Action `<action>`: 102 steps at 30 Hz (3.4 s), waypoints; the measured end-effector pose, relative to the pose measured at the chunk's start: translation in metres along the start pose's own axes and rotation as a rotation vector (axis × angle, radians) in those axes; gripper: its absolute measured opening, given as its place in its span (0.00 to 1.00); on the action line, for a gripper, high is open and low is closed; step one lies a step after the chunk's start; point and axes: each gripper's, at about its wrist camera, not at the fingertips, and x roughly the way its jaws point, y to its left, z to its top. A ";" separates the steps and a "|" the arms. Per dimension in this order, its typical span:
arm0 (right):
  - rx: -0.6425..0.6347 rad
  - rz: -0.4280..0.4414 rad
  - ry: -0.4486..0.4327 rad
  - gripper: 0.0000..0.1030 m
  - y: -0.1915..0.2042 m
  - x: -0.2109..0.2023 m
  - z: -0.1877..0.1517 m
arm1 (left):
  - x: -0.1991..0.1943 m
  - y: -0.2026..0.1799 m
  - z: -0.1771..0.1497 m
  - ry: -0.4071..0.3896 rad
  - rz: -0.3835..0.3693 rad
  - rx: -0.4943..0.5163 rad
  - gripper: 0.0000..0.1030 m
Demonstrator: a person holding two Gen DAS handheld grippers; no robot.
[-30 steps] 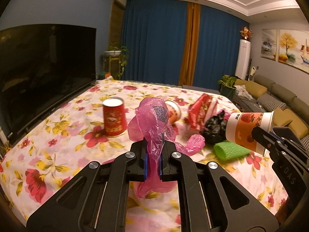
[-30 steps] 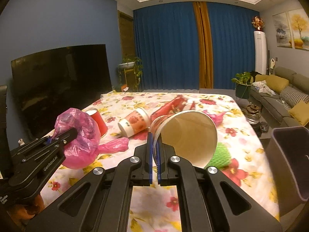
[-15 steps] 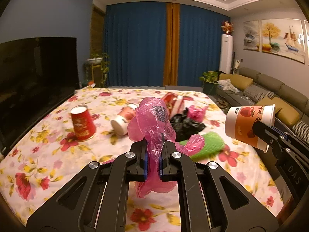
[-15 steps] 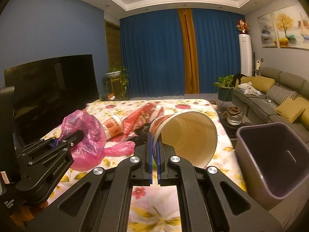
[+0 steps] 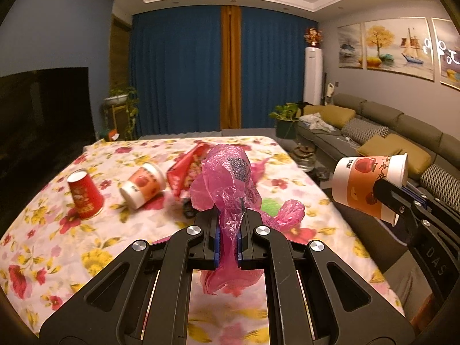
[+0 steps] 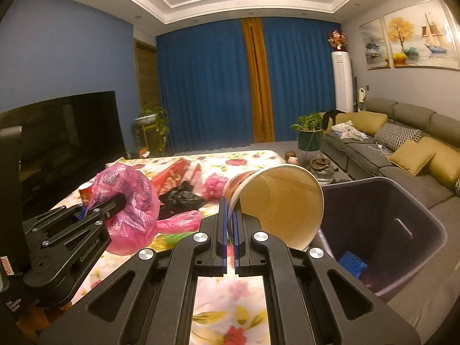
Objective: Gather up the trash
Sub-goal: 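Lift the pink bag and white cup and carry both over the grey bin, then open both tools over the grey bin to drop the bag and cup, then move both tools back to the table toward the green foam mesh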
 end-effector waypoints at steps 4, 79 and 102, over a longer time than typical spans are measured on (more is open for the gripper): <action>0.007 -0.026 -0.006 0.04 -0.015 -0.003 0.001 | 0.003 -0.016 0.003 -0.006 -0.023 0.017 0.07; 0.163 -0.207 -0.002 0.20 -0.144 0.013 0.003 | 0.056 -0.115 0.010 -0.044 -0.195 -0.020 0.78; 0.102 -0.136 0.040 0.67 -0.065 0.030 -0.004 | 0.029 0.015 0.000 -0.023 0.091 -0.103 0.79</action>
